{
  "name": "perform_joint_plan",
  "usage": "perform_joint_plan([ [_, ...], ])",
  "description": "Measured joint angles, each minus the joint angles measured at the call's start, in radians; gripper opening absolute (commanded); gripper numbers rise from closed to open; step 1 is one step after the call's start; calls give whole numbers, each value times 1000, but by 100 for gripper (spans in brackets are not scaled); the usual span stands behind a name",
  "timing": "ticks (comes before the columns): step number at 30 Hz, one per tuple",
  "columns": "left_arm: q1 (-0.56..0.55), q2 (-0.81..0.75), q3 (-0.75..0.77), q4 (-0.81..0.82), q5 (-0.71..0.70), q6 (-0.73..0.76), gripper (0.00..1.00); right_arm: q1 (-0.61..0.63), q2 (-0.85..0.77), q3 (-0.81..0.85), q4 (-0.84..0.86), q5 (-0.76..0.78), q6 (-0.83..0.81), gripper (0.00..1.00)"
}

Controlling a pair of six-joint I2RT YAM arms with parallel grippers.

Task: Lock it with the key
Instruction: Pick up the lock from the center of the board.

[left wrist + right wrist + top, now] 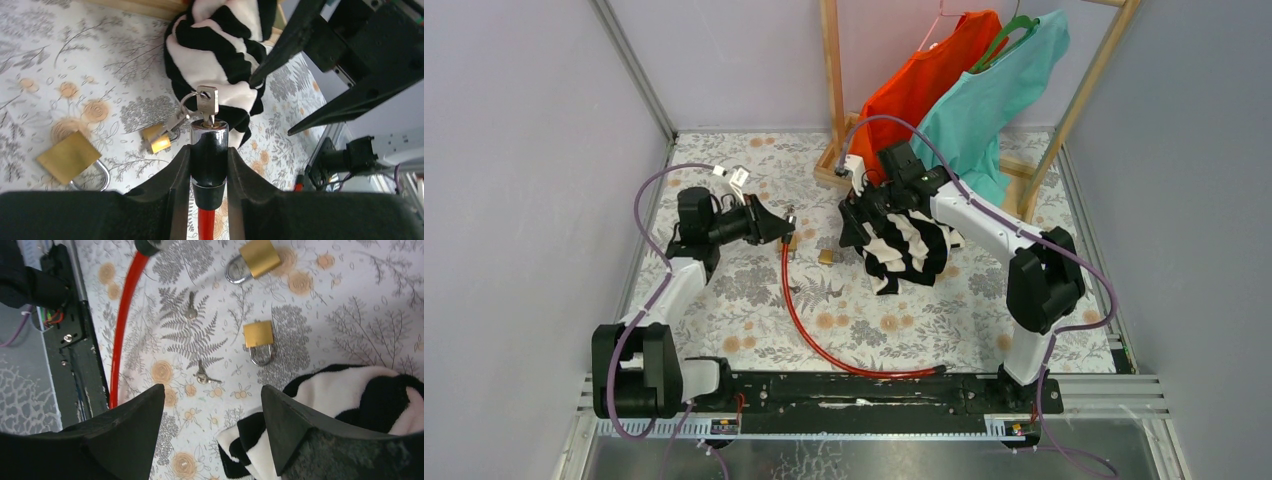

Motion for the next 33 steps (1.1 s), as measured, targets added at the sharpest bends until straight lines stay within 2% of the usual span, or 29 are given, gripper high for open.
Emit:
perform_joint_plan([
  [6,-30,10,5,59,100,94,0,-1,-4,16,64,-68,44,78],
  [14,-64,31,39,124,242,193,0,-2,32,176,87,-150,100,79],
  [22,-105,49,79,84,348,331,0,-2,114,241,92,-272,138,76],
  [27,-128,54,111,9,360,419,0,0,153,243,70,-348,147,72],
  [33,-142,58,120,-43,368,476,0,12,155,243,40,-379,128,60],
])
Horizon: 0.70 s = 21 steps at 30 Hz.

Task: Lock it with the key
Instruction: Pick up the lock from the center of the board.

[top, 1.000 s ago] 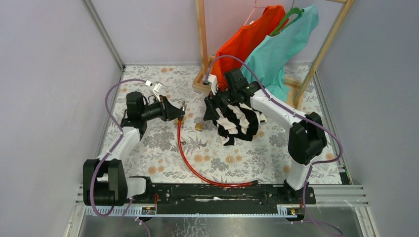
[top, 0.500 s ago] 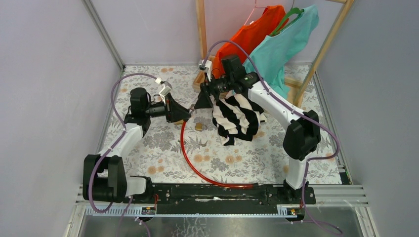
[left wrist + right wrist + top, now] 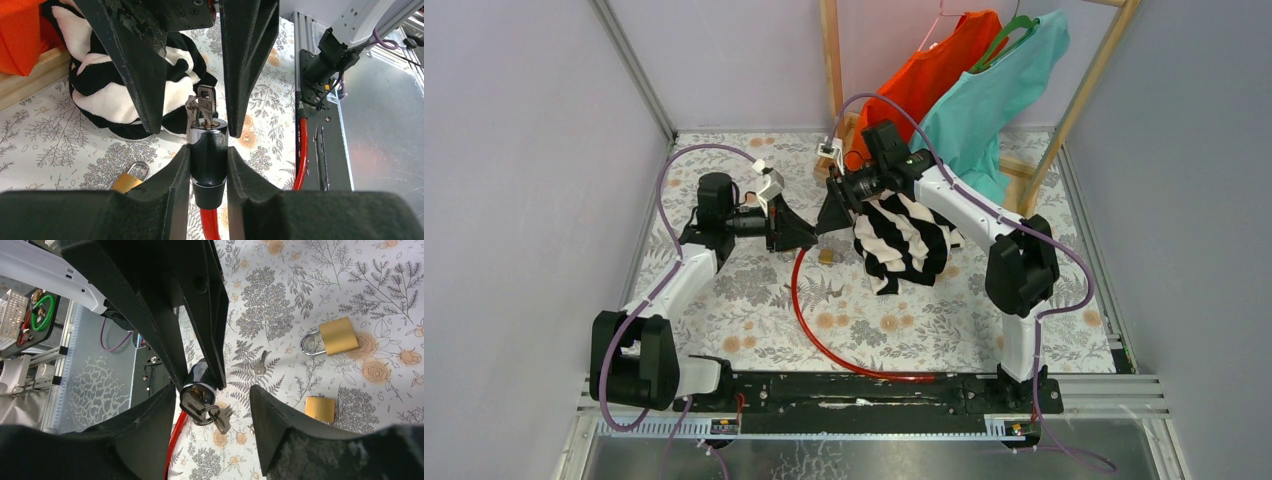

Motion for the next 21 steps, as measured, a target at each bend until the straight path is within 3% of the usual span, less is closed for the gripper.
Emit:
perform_joint_plan([
  [12,-7,0,11,-50,-26,38,0,17,0,-1,-14,-13,-27,48],
  [21,-8,0,11,-66,-36,39,4,25,0,-5,-21,-3,-44,26],
])
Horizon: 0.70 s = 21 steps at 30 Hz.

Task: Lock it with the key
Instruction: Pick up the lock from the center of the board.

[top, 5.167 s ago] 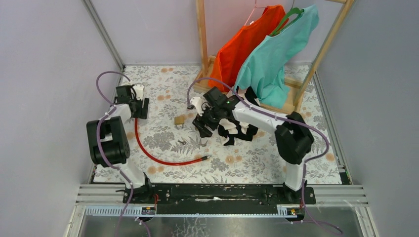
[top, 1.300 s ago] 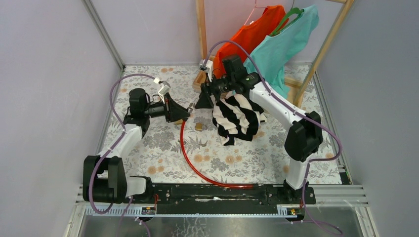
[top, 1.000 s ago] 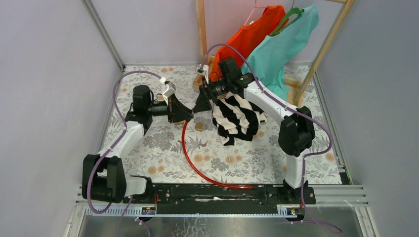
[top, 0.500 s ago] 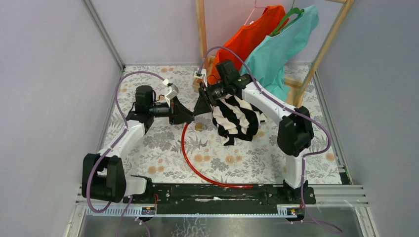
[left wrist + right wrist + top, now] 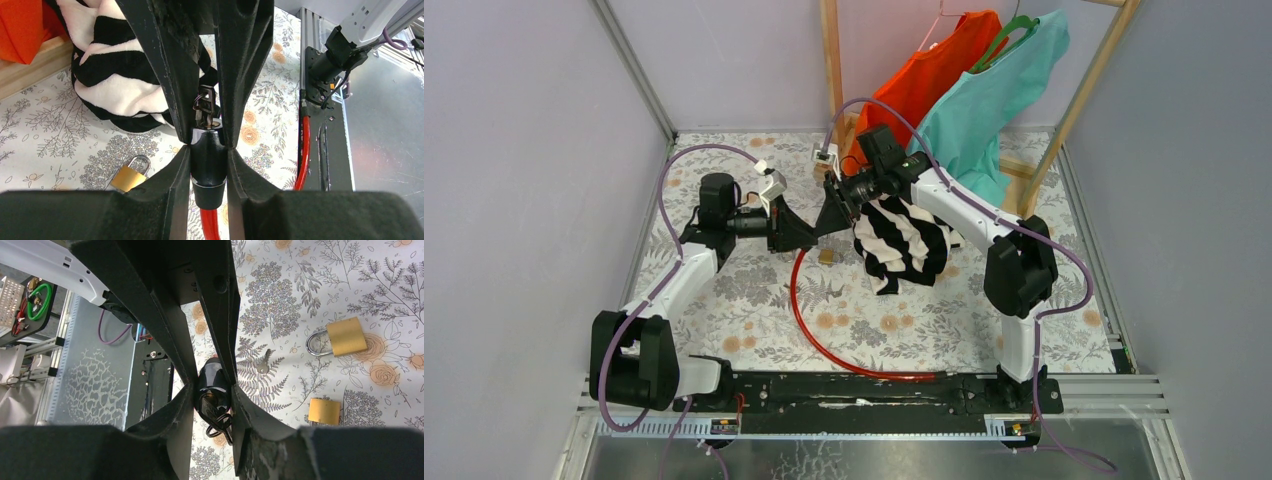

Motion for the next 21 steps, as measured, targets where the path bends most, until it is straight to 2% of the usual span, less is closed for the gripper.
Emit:
perform_joint_plan([
  [3,-1,0,0,-6,-3,2,12,0,0,-3,-1,0,-5,15],
  [5,-3,0,0,-7,-8,3,18,0,0,-3,-2,0,-11,2],
  [6,-3,0,0,-9,-9,4,22,0,0,-3,-3,0,-14,0],
  [12,-5,0,0,-23,-33,14,53,1,0,-5,-7,13,-24,0],
  [16,-5,0,9,-71,-74,42,68,1,0,-5,-23,56,-3,0],
  [18,-5,0,29,-117,-110,75,74,0,0,-5,-24,85,36,0],
  [21,-5,0,69,-188,-166,143,76,-4,0,-5,-25,119,113,0],
])
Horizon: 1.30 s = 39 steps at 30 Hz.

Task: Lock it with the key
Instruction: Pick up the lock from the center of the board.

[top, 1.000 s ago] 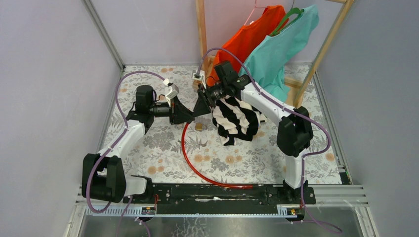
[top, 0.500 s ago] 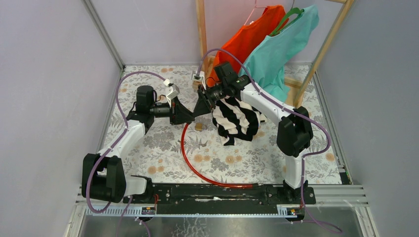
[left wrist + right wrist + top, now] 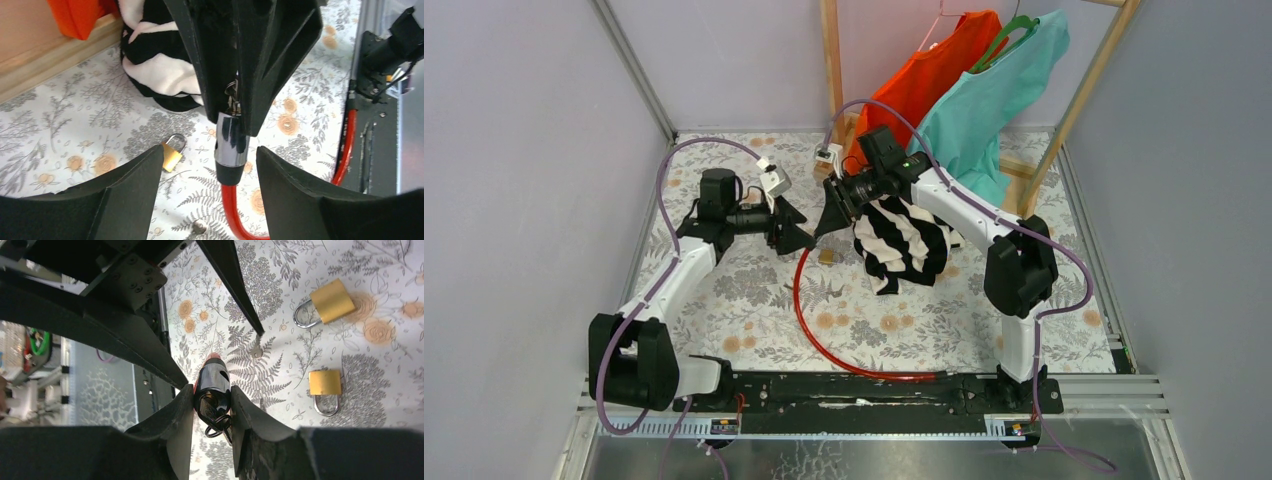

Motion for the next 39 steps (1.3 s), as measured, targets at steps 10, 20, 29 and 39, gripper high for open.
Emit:
perform_joint_plan([
  [10,0,-18,58,-223,-87,238,80,-5,0,0,3,67,216,0],
  [20,-25,-11,60,-286,-89,307,74,-5,0,10,-4,108,270,0],
  [29,-98,6,51,-181,-136,180,43,-5,0,42,-28,144,314,0],
  [39,-120,34,46,-127,-169,122,0,-6,0,49,-52,168,337,44],
])
